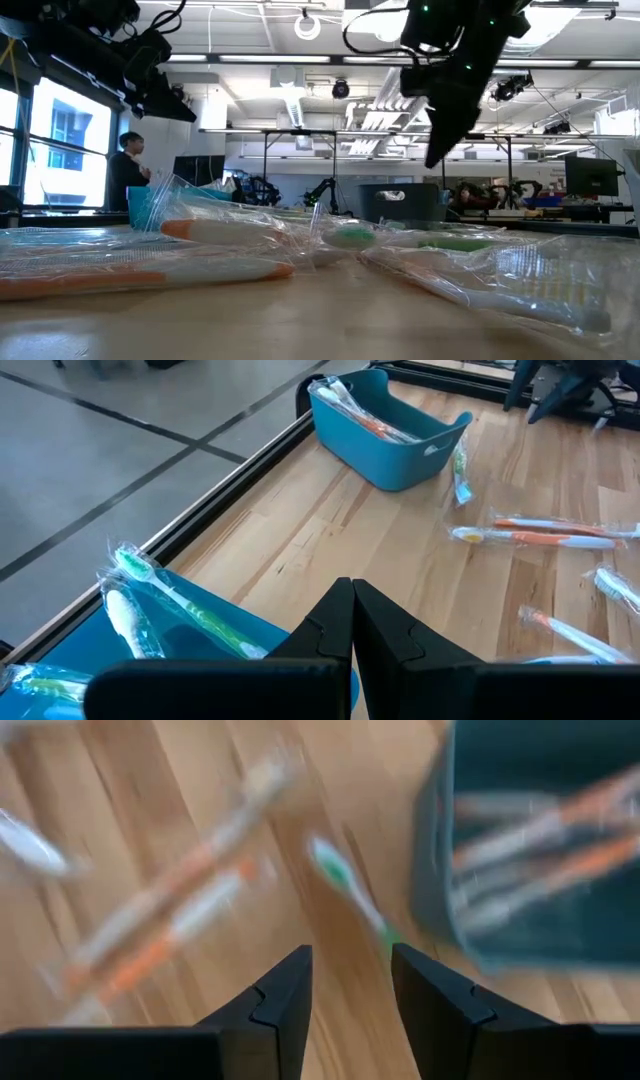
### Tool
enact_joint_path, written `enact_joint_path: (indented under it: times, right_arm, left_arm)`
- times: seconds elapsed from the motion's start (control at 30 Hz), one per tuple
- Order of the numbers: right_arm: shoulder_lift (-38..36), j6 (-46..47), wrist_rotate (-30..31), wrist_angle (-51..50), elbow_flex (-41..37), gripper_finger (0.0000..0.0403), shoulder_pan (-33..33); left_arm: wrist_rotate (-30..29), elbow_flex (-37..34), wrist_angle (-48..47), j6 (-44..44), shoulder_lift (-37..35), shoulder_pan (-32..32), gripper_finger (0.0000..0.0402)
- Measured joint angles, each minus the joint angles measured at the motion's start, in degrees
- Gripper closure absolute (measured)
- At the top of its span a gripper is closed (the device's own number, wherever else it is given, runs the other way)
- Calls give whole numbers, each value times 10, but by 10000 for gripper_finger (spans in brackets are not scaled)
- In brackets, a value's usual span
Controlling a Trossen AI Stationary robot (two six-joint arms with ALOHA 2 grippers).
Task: Pick & Place Toothbrushes
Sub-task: Put the green toothbrush into the blue bin
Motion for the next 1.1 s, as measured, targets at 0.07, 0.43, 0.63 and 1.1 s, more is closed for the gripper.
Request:
enact_joint_path:
  times: [0.07,0.43,0.63,1.1]
  right_arm:
    - [0,-10,12,-31,0,270,-1]
    - [0,-63,42,-90,0,270,-21]
    - [0,-63,43,-91,0,270,-39]
    - [1,-76,40,-42,-84,320,-99]
  left_arm:
    - [0,0,0,0,0,0,400]
    - [0,0,0,0,0,0,400]
    - [0,0,0,0,0,0,400]
    - [0,0,0,0,0,0,400]
